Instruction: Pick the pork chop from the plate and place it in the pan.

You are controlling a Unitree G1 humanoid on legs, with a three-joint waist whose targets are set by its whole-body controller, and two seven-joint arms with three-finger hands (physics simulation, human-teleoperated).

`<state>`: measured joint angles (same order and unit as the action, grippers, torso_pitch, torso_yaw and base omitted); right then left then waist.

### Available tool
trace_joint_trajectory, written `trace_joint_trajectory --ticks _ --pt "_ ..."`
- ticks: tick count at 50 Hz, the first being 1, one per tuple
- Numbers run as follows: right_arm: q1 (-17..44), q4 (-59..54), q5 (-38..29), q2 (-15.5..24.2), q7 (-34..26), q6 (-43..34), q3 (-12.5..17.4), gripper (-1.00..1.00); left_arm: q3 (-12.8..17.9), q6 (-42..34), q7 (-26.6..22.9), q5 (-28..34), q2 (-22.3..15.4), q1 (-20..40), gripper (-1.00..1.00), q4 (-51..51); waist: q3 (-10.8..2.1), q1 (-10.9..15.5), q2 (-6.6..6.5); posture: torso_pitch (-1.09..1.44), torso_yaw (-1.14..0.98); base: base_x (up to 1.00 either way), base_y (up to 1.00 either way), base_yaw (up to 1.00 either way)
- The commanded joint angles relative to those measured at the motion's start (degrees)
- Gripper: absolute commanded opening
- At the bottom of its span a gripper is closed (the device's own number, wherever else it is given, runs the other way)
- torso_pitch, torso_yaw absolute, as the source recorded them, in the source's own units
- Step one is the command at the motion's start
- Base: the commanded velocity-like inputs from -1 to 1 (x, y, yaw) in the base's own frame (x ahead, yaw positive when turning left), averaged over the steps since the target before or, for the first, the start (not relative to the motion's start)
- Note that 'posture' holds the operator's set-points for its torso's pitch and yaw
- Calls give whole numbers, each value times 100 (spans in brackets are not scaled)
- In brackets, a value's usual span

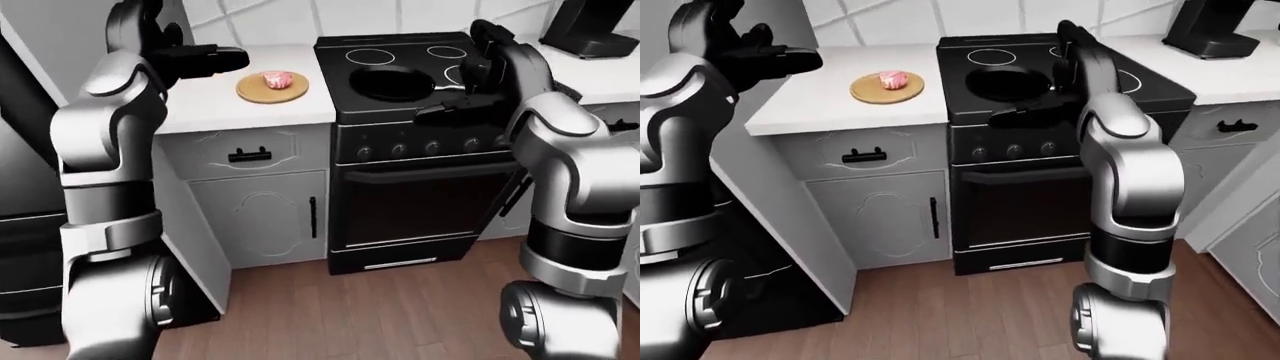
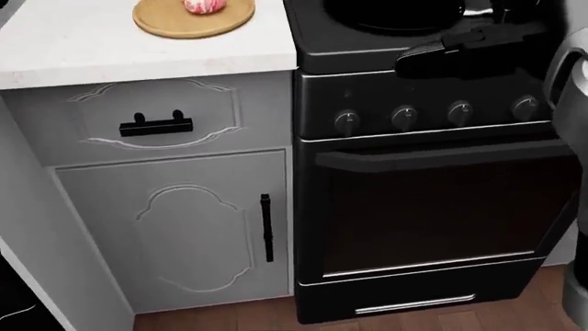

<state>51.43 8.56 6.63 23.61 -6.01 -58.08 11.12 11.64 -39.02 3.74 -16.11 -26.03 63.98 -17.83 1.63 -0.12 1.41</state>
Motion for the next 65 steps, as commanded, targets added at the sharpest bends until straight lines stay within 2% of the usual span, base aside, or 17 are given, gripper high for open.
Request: trace_joint_trajectory --ticks 1,3,5,12,13,17,19,24,31,39,40,50,55,58,59,61,65 --pt "122 96 -53 55 44 188 112 100 31 105 -9 -13 -65 204 100 235 -132 -14 8 0 0 0 32 0" --pt "98 94 -58 53 64 183 107 100 32 142 -22 -3 -72 220 100 176 -69 47 229 0 0 0 16 0" --pt "93 51 -140 87 40 156 8 100 32 110 -18 -7 -72 216 100 215 -52 98 67 0 0 0 0 0" --pt "58 145 -142 48 -40 75 145 100 6 125 -41 41 -42 222 100 211 -103 111 -42 0 0 0 0 0" --pt "47 207 -127 72 -38 18 166 100 1 116 -44 43 -38 235 100 218 -209 151 -78 0 0 0 0 38" --pt "53 129 -109 79 21 81 189 100 -4 50 -33 59 -27 243 100 303 -77 162 -131 0 0 0 0 100" --pt "80 157 -35 55 18 32 185 100 -9 60 -33 69 -11 238 100 314 0 99 98 0 0 0 16 0" --pt "-54 231 -6 43 61 134 172 100 -4 120 -47 90 31 74 100 380 -27 16 -283 0 0 0 0 0" --pt "-112 418 -108 48 -92 52 -49 100 9 38 -30 88 52 93 100 423 -53 -8 -155 0 0 0 0 0" --pt "-93 285 -133 12 -83 263 131 100 -28 83 -39 113 84 74 100 421 -38 31 -114 0 0 0 0 0" --pt "-85 319 -157 24 -37 221 132 100 -19 84 -38 115 86 56 100 429 -196 23 -150 0 0 8 0 0" --pt "-75 282 -95 13 -36 182 112 100 -29 68 -62 153 100 70 100 422 -123 53 9 0 0 9 0 0" --pt "-43 358 -102 14 -25 61 95 100 -42 140 -59 186 112 94 100 335 -87 36 -219 0 0 8 0 0" --pt "-49 272 -119 -18 -24 137 72 100 -39 151 -62 195 134 64 100 341 -134 -21 -612 0 0 9 0 0" --pt "-64 224 -127 -20 -35 191 68 100 -51 169 -70 206 137 53 100 340 -83 22 -371 0 0 9 0 0" --pt "-113 264 -132 -38 -30 191 76 100 -45 201 -68 219 149 -2 100 367 -91 4 -497 0 0 9 0 0" --pt "-152 285 -134 -22 -50 194 100 100 -40 147 -59 213 173 -68 100 464 -94 29 -300 0 0 9 0 0"
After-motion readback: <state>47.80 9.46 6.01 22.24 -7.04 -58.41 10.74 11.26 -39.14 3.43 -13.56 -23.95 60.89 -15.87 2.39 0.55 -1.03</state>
